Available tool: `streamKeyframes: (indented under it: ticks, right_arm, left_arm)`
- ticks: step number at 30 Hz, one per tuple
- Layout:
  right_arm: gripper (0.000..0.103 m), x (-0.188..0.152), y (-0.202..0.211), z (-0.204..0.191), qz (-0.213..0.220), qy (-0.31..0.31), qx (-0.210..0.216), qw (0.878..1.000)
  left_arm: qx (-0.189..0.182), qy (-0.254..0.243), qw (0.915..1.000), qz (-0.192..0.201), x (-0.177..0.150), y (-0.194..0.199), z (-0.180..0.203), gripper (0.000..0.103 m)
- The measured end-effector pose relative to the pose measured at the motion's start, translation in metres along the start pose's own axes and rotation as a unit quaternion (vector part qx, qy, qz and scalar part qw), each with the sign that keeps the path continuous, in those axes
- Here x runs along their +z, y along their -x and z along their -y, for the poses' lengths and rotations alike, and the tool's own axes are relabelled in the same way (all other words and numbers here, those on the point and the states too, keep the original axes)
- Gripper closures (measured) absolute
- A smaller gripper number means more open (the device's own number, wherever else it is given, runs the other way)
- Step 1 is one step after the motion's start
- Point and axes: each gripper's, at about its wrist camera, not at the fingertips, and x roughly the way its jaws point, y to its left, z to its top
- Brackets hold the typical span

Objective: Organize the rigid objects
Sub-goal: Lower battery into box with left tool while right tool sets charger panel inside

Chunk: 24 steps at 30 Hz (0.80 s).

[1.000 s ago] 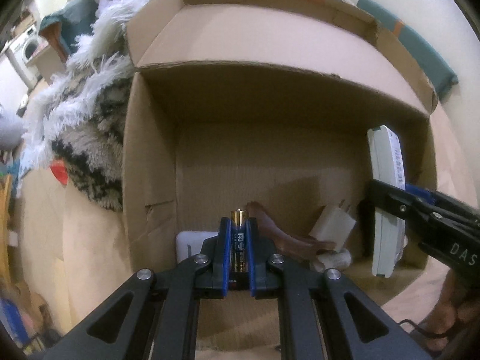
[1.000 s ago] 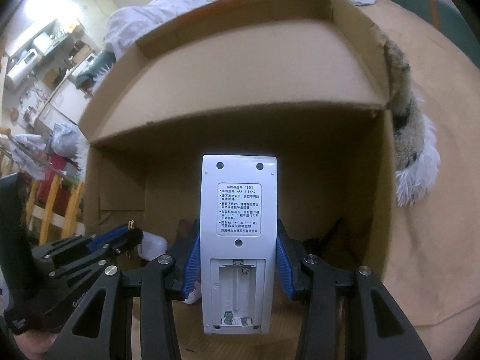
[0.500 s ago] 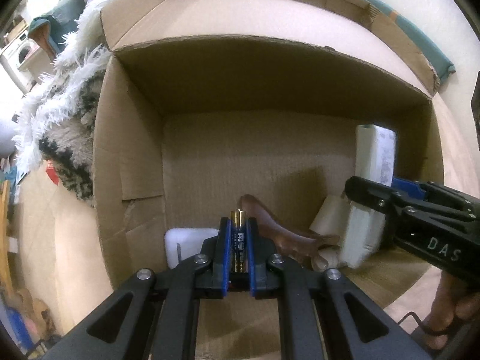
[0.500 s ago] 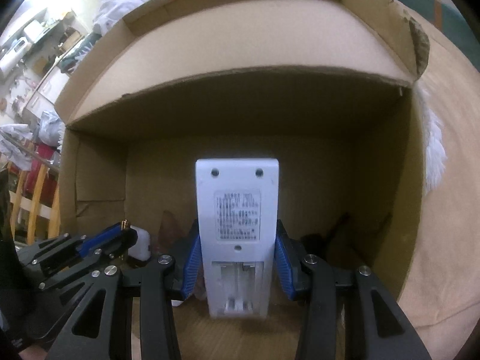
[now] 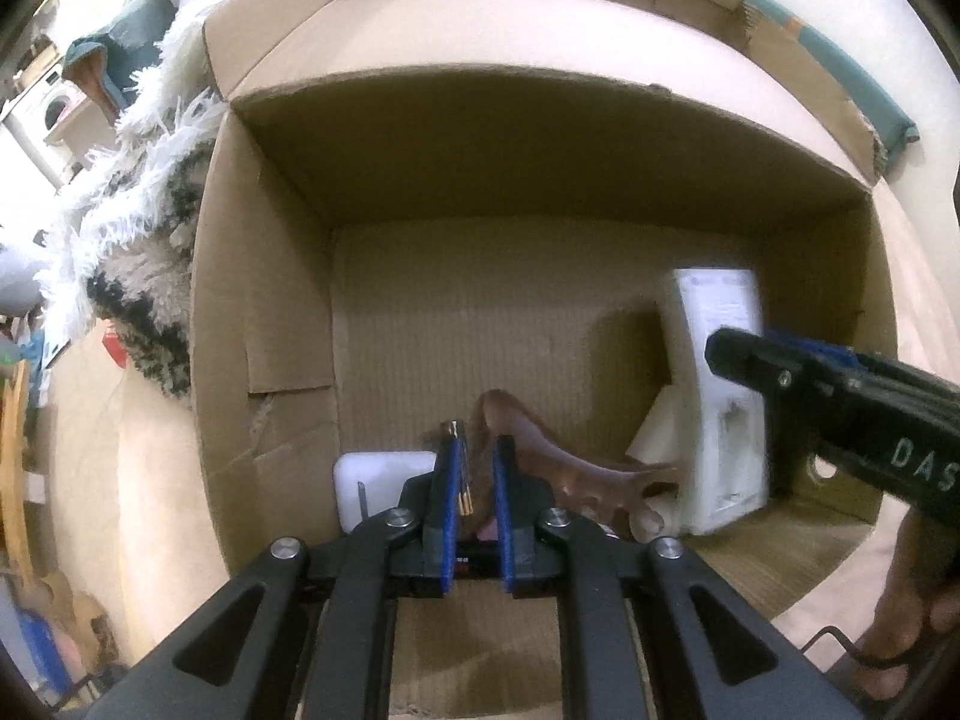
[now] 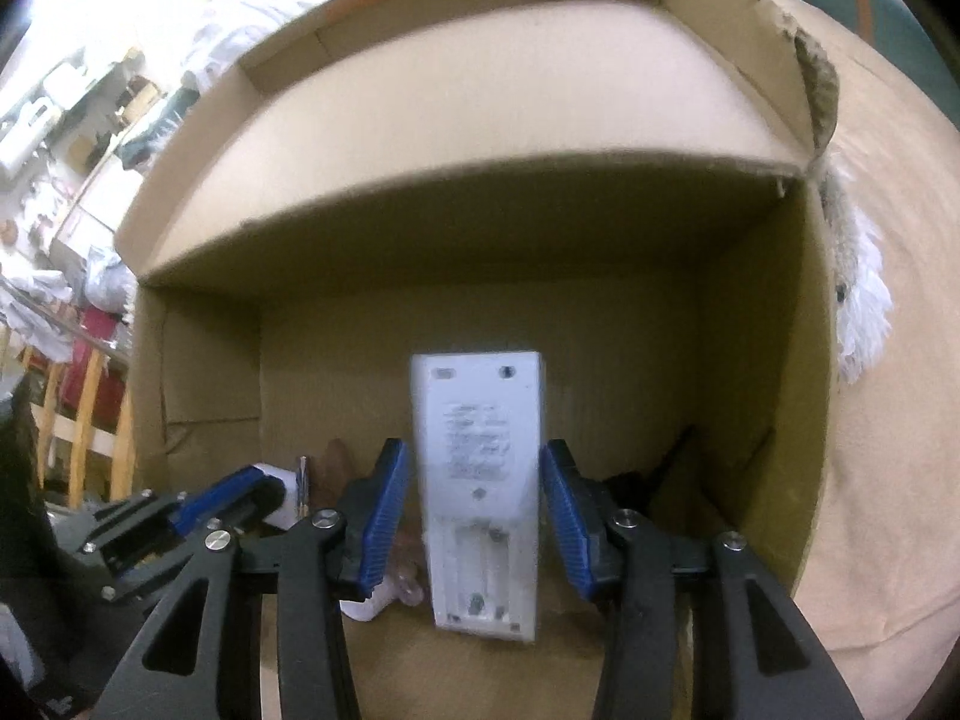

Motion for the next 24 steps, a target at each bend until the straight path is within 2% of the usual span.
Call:
streamKeyframes:
  ticks: [3, 5, 7, 11, 14, 22, 24]
  right_arm:
    - [0.036, 0.001, 0.01, 0.001, 0.02, -0.002, 0.009, 1.0]
    - [0.034, 0.002, 0.014, 0.0, 0.03, -0.002, 0.016, 0.999]
    - [0.028, 0.003, 0.016, 0.001, 0.034, -0.007, 0.024, 0.999]
    - [0.024, 0.003, 0.019, 0.003, 0.037, -0.014, 0.035, 0.999]
    - [0.017, 0.002, 0.02, 0.006, 0.036, -0.014, 0.032, 0.999]
    - [0.016, -0.001, 0.036, 0.008, 0.052, -0.025, 0.04, 0.998]
    - [0.016, -0.001, 0.042, 0.009, 0.058, -0.027, 0.038, 0.997]
  left_arm:
    - [0.014, -0.005, 0.9999, 0.007, 0.002, 0.008, 0.004, 0.075]
    - [0.014, -0.003, 0.9998, 0.014, 0.002, 0.011, 0.005, 0.059]
    - [0.012, 0.0, 0.9997, 0.02, 0.003, 0.015, 0.004, 0.051]
    - [0.009, 0.007, 0.9994, 0.031, 0.004, 0.025, 0.003, 0.047]
    - [0.017, 0.006, 0.9992, 0.036, 0.003, 0.028, 0.003, 0.047]
    - [0.037, 0.012, 0.9978, 0.053, -0.005, 0.044, 0.001, 0.047]
    - [0.031, 0.018, 0.9976, 0.059, -0.006, 0.054, -0.002, 0.046]
